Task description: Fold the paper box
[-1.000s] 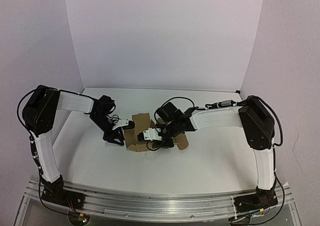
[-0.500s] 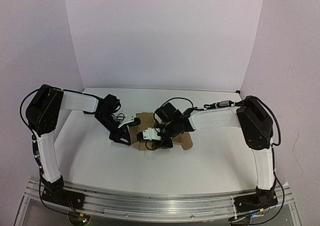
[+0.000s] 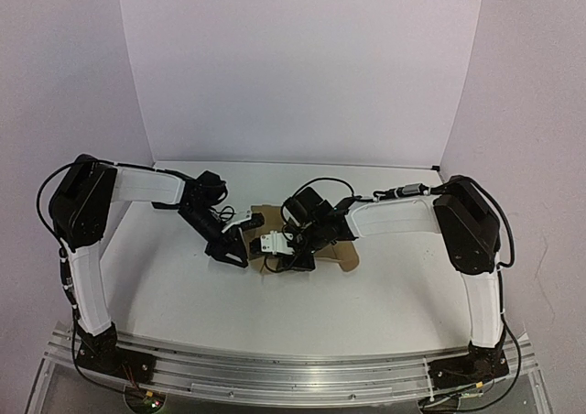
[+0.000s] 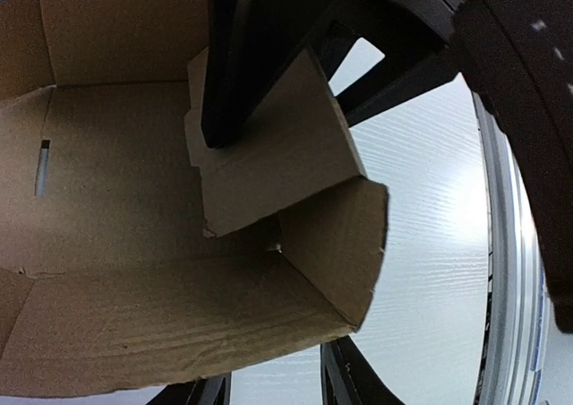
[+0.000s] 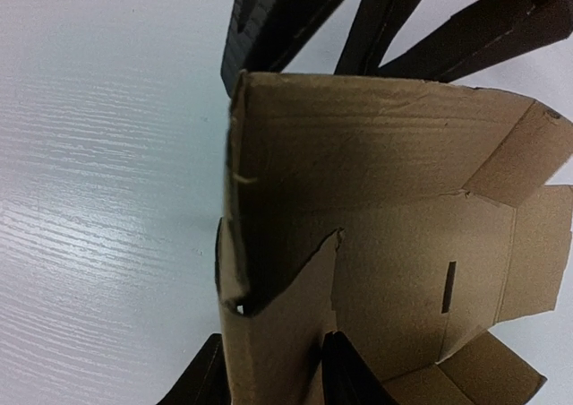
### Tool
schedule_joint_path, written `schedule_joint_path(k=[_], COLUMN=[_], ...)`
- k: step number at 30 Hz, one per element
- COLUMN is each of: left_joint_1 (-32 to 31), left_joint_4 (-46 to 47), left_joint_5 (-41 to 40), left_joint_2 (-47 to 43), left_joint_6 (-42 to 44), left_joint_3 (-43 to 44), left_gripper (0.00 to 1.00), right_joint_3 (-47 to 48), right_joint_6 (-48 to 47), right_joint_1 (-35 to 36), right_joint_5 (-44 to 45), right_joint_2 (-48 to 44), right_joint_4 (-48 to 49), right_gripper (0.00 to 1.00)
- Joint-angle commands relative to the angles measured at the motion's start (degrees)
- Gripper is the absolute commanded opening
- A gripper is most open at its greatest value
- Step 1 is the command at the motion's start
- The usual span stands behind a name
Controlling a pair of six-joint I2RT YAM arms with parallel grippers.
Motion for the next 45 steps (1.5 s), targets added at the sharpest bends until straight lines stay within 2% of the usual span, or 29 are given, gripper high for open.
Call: schedule_joint_path(k=[1, 8, 10, 17, 21, 25, 30, 35, 42, 45], left_joint_1=[2.7, 3.5, 3.5, 3.4, 2.8, 0.4, -1.6, -3.1, -3.5, -3.5], left_joint_4=[-4.8, -14.9, -15.3, -8.4, -2.7, 6.2, 7.5, 11.3, 8.8, 6.9], left_joint_5=[4.3, 11.2, 13.3, 18.4, 13.1, 5.1, 3.3, 0.7, -0.7, -0.4], left_joint_2=[-1.2, -2.7, -2.9, -3.2, -3.4, -3.4, -2.6, -1.8, -0.7, -0.6], left_joint_6=[5.8, 22.6, 24.2, 20.5, 20.3, 14.8, 13.1, 7.3, 4.7, 4.4], left_joint_3=[2.2, 4.3, 5.0, 4.9, 0.0, -3.2, -4.3, -4.9, -2.7, -1.6], left_gripper=[0.37, 0.41, 0.41, 0.37, 0.41, 0.41, 0.41, 0.29, 0.08, 0.01], right_joint_3=[0.6, -0.1, -0.2, -1.8, -2.3, -2.6, -3.5, -4.6, -5.3, -4.0], right_joint_6=[1.7, 2.9, 3.2, 4.1, 4.1, 4.3, 4.7, 4.6, 4.9, 8.3], right_joint_1=[0.4, 0.3, 0.3, 0.3, 0.3, 0.4, 0.4, 0.3, 0.3, 0.3], right_joint_5=[-0.8, -1.2, -1.3, -1.9, -1.6, -1.7, -1.8, -2.1, -1.9, -1.8], right_joint_2=[-0.3, -0.7, -0.9, -1.8, -2.1, -2.3, -2.7, -3.2, -4.8, -6.2], right_joint_4=[2.1, 3.0, 3.2, 4.2, 4.9, 5.5, 6.7, 8.0, 9.0, 9.4], right_gripper=[0.36, 0.36, 0.36, 0.36, 0.36, 0.36, 0.36, 0.36, 0.36, 0.40])
